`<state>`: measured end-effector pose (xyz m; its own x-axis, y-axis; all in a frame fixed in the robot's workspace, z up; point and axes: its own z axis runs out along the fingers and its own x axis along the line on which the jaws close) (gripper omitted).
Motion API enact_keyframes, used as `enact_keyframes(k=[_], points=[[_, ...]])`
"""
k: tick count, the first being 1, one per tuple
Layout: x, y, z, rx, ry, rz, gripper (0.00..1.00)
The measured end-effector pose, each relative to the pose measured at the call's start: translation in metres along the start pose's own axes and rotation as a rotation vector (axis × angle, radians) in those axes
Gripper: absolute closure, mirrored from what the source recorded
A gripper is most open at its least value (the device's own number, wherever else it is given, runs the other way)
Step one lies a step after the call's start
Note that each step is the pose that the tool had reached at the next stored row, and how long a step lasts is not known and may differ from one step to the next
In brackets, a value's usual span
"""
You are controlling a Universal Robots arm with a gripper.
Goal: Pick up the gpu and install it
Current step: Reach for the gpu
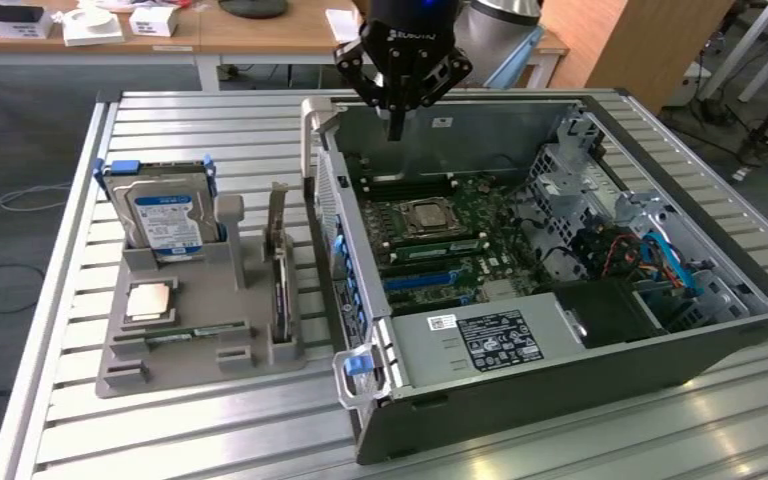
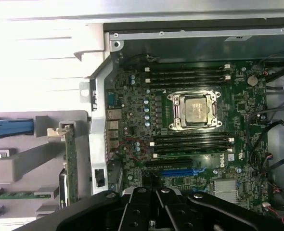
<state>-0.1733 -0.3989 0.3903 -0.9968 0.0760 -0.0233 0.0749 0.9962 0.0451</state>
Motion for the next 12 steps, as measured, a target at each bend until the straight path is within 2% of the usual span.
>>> enact_keyframes(k=[12], points=[[0.032, -0.0025, 0.0005, -0.0002, 0.0, 0.0, 0.89]])
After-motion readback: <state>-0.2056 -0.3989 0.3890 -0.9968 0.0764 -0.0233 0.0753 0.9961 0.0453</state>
